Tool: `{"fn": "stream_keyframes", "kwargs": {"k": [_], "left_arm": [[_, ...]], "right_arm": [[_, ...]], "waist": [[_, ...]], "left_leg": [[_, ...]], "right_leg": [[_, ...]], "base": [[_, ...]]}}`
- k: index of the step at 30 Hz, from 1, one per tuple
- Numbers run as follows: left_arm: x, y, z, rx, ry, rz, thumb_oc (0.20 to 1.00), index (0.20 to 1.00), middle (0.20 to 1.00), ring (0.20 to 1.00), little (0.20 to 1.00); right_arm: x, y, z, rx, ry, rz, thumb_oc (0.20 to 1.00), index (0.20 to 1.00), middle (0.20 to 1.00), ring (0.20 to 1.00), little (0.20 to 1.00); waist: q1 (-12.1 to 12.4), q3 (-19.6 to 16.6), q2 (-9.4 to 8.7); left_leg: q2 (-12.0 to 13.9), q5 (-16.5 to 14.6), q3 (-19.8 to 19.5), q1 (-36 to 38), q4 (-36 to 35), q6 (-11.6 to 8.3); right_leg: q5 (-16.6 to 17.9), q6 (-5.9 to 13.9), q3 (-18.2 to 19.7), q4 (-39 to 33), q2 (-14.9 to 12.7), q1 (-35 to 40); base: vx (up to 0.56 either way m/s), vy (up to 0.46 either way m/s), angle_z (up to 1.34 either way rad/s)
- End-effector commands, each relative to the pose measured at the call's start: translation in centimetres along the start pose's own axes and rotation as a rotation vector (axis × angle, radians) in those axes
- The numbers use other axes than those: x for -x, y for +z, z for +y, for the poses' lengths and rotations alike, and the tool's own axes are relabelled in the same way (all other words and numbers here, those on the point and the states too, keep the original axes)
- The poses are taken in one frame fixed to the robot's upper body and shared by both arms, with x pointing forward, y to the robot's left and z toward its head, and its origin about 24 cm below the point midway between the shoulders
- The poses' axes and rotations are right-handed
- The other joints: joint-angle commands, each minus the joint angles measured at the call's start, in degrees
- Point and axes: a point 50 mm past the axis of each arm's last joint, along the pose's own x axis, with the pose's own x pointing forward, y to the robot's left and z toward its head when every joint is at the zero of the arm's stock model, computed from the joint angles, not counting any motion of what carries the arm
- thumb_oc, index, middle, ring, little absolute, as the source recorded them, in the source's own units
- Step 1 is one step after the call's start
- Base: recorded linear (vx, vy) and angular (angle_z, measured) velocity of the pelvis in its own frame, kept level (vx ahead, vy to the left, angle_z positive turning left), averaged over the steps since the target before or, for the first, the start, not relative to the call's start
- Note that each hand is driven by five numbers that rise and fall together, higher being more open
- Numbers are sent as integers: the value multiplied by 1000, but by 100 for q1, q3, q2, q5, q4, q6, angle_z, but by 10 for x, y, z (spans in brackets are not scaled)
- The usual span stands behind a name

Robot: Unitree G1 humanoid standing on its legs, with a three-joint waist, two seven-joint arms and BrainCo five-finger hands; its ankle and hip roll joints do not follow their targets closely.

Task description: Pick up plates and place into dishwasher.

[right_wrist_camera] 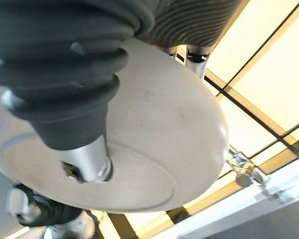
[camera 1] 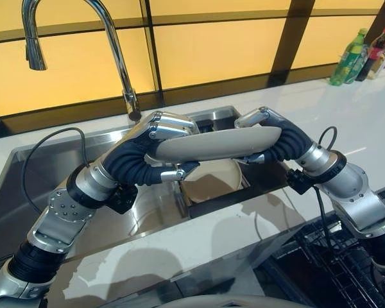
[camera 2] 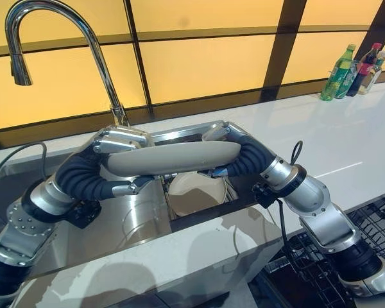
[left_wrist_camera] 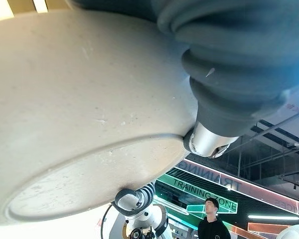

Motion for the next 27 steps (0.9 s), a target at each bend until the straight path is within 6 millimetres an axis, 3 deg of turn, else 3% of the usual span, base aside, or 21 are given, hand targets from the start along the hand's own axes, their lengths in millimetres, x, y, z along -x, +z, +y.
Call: {"fn": "stream_keyframes", "kwargs": {"k": [1, 5, 6, 7, 8, 15, 27], "left_arm": [[-18, 0, 2, 13, 89, -83, 200, 200, 200, 200, 200], [-13, -8, 6, 10, 164, -3, 200, 200, 200, 200, 200], [-10, -13, 9, 20, 198, 33, 526, 526, 526, 526, 526], [-8, -15, 10, 28, 216, 57, 950, 950, 950, 950, 950], [-6, -18, 11, 29, 240, 80, 1000, 1000, 1000, 1000, 1000], [6, -32, 19, 26, 379, 187, 1000, 1000, 1000, 1000, 1000], [32, -31, 44, -52, 556, 248, 1000, 1000, 1000, 1000, 1000]], "right_arm": [[-7, 19, -12, -49, -150, -166, 200, 200, 200, 200, 200], [-4, 21, -15, -33, -186, -188, 200, 200, 200, 200, 200], [-2, 22, -17, -28, -206, -194, 200, 200, 200, 200, 200], [-2, 22, -18, -25, -214, -198, 200, 200, 200, 200, 200], [-2, 23, -19, -18, -224, -200, 200, 200, 200, 200, 200], [4, 22, -28, 45, -281, -179, 200, 200, 200, 200, 200], [41, 15, -52, 182, -436, -33, 200, 200, 200, 200, 200]], "waist": [[26, -236, 22], [11, -238, 28], [6, -237, 28], [6, -246, 27], [2, -245, 27], [-39, -242, 8], [-188, -255, 44]], "left_leg": [[-224, -581, -48, -105, 188, 308], [-195, -597, -19, -92, 197, 304], [-183, -600, -13, -91, 207, 301], [-175, -602, -7, -104, 219, 295], [-168, -607, -4, -105, 229, 292], [-140, -578, 2, -133, 294, 276], [-125, -530, -8, -38, 140, 255]], "right_leg": [[-46, 109, -308, 31, 188, -212], [-68, 87, -302, 31, 218, -196], [-76, 75, -302, 31, 231, -188], [-81, 68, -299, 31, 238, -189], [-88, 60, -299, 31, 247, -182], [-114, -10, -327, 96, 293, -167], [-183, -28, -346, 185, 287, -138]], "base": [[-20, -32, -3], [-23, -29, -13], [-26, -27, -8], [-26, -27, -5], [0, 0, 0], [-25, -9, -2], [-12, 24, -1]]}}
